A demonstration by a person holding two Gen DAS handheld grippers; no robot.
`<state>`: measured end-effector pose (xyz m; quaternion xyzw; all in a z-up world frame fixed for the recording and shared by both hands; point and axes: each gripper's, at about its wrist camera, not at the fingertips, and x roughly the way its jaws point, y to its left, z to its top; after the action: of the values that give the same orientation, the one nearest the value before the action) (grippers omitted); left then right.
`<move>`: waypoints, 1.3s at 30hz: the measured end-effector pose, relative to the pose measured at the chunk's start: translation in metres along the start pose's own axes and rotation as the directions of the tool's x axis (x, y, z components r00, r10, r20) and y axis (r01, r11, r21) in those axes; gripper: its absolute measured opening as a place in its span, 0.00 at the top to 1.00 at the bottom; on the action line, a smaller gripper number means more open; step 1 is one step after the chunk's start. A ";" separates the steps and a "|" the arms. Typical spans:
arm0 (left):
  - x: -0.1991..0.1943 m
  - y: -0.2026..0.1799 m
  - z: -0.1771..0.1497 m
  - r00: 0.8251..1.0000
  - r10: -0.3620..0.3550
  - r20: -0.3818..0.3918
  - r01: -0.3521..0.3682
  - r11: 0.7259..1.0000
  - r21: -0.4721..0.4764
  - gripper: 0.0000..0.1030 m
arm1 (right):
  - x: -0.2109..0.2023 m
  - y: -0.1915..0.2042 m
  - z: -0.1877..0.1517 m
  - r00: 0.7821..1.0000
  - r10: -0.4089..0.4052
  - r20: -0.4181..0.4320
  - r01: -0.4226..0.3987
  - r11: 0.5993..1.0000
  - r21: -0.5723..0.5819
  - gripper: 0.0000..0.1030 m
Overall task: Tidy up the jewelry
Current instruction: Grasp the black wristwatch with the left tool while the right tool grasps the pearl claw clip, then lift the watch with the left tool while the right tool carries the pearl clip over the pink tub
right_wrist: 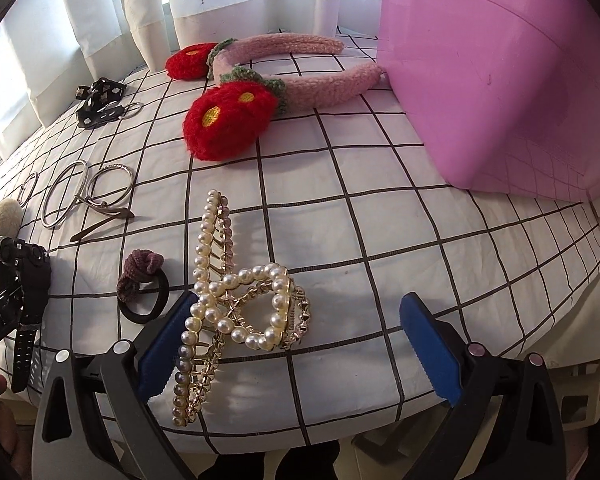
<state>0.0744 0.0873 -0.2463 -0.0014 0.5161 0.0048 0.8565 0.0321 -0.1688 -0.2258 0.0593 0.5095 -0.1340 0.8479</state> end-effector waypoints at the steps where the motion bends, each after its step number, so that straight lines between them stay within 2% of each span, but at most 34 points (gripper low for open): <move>1: 0.000 0.000 0.000 1.000 0.000 0.000 0.000 1.000 0.001 0.05 | 0.000 0.000 -0.001 1.000 0.004 0.015 -0.003 1.000 -0.005 0.08; 4: 0.000 0.000 0.001 1.000 0.004 -0.009 -0.004 1.000 0.002 0.05 | -0.001 0.000 -0.004 0.999 0.012 0.042 -0.011 1.000 -0.028 0.08; 8: 0.000 -0.001 0.002 1.000 0.004 -0.020 -0.004 1.000 0.005 0.07 | -0.001 0.001 0.003 1.000 0.024 0.011 -0.023 0.999 -0.043 0.09; 9: 0.000 -0.002 0.002 1.000 -0.002 -0.020 0.002 1.000 0.010 0.11 | -0.002 0.002 0.002 1.000 0.023 0.011 -0.023 0.998 -0.051 0.10; 11: -0.005 -0.006 0.000 1.000 -0.016 -0.011 0.017 0.999 0.039 0.23 | -0.004 0.003 0.002 0.999 0.042 0.015 -0.041 0.998 -0.056 0.18; 12: -0.007 -0.008 -0.001 1.000 -0.023 -0.010 0.023 0.998 0.051 0.33 | -0.006 0.004 0.001 0.999 0.045 0.020 -0.044 0.997 -0.065 0.22; 13: -0.009 -0.011 -0.001 1.000 -0.027 -0.010 0.028 0.998 0.060 0.42 | -0.008 0.007 0.000 0.998 0.052 0.026 -0.050 0.996 -0.079 0.34; 14: -0.010 -0.013 -0.001 0.999 -0.033 -0.012 0.034 0.997 0.064 0.46 | -0.011 0.010 0.000 0.998 0.056 0.030 -0.053 0.994 -0.097 0.49; 15: -0.011 -0.015 -0.001 0.999 -0.039 -0.011 0.040 0.997 0.068 0.56 | -0.012 0.013 0.000 0.998 0.054 0.032 -0.050 0.992 -0.112 0.54; 16: -0.012 -0.018 -0.001 0.999 -0.044 -0.011 0.045 0.996 0.074 0.71 | -0.012 0.015 0.000 0.998 0.047 0.028 -0.043 0.992 -0.120 0.55; 17: -0.013 -0.020 -0.001 0.999 -0.049 -0.013 0.050 0.995 0.081 0.79 | -0.012 0.014 0.000 0.998 0.060 0.025 -0.056 0.992 -0.114 0.55; 18: -0.014 -0.021 0.000 0.999 -0.041 -0.016 0.042 0.995 0.086 0.83 | -0.012 0.013 0.000 0.997 0.067 0.023 -0.064 0.992 -0.107 0.55; 22: -0.017 -0.020 0.001 0.998 -0.066 -0.017 0.068 0.994 0.090 0.87 | -0.012 0.010 0.000 0.996 0.085 0.017 -0.083 0.992 -0.091 0.55; 39: -0.060 -0.015 0.027 0.992 -0.117 0.045 0.111 0.986 0.124 0.88 | -0.057 0.020 0.022 0.985 0.147 0.090 -0.140 0.987 -0.082 0.55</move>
<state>0.0708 0.0717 -0.1806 0.0211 0.4922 -0.0755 0.8670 0.0312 -0.1456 -0.1660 0.0574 0.4673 -0.0557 0.8805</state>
